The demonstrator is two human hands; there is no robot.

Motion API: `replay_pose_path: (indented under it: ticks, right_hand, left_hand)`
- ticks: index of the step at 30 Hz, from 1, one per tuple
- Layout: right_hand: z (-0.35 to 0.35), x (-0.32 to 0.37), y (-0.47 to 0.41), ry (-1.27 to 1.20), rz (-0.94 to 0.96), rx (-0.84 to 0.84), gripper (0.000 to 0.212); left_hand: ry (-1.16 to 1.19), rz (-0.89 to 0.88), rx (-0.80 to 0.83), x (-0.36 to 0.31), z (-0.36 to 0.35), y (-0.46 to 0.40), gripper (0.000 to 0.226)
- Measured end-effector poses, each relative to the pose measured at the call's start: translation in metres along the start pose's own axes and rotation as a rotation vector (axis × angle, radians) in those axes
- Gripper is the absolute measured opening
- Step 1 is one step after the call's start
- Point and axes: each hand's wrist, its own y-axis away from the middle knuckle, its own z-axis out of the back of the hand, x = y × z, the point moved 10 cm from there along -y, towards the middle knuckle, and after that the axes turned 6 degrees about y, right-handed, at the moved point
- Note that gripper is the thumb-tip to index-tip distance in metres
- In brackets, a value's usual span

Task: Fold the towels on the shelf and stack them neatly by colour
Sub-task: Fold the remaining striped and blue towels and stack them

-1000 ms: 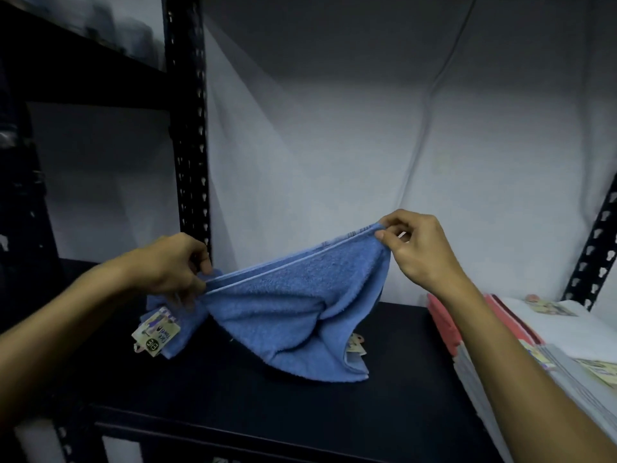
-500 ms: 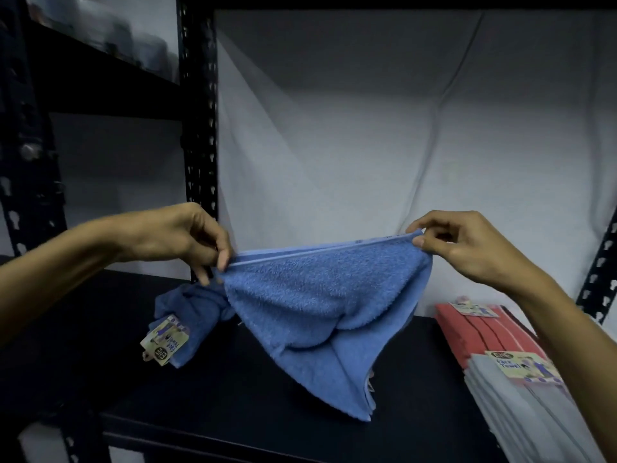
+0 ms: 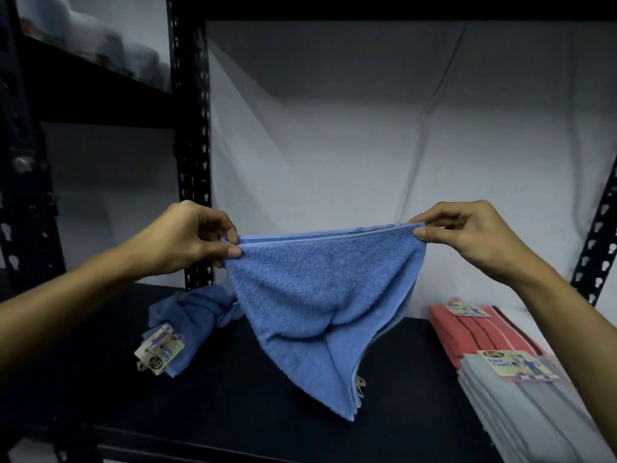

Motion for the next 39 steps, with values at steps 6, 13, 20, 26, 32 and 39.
replay_pose_path:
  ticks: [6,13,20,26,32,39]
  right_hand:
    - [-0.001,-0.003,-0.001,-0.087,-0.003,-0.057,0.017]
    - [-0.008,-0.016,-0.002,-0.098,-0.036,-0.079,0.013]
    - [-0.024,-0.062,-0.009,-0.137,-0.172,-0.105,0.009]
    - [-0.066,-0.113,0.006,-0.195,-0.454,-0.085,0.008]
    - [-0.108,-0.102,0.032,-0.192,-0.578,-0.040,0.013]
    - [-0.139,-0.033,0.085,-0.013,-0.270,-0.052,0.020]
  left_hand:
    - [-0.236,-0.045,-0.024,0.001,-0.004,-0.003,0.020]
    - [-0.103,0.028,-0.005,0.016,-0.008,-0.004,0.015]
    - [0.294,0.197,0.057,0.048,-0.018,-0.016,0.011]
    - [0.761,0.575,0.019,0.082,-0.077,-0.001,0.012]
    - [0.944,0.599,-0.075,0.046,-0.160,0.039,0.014]
    - [0.651,0.355,-0.210,0.000,-0.196,0.072,0.024]
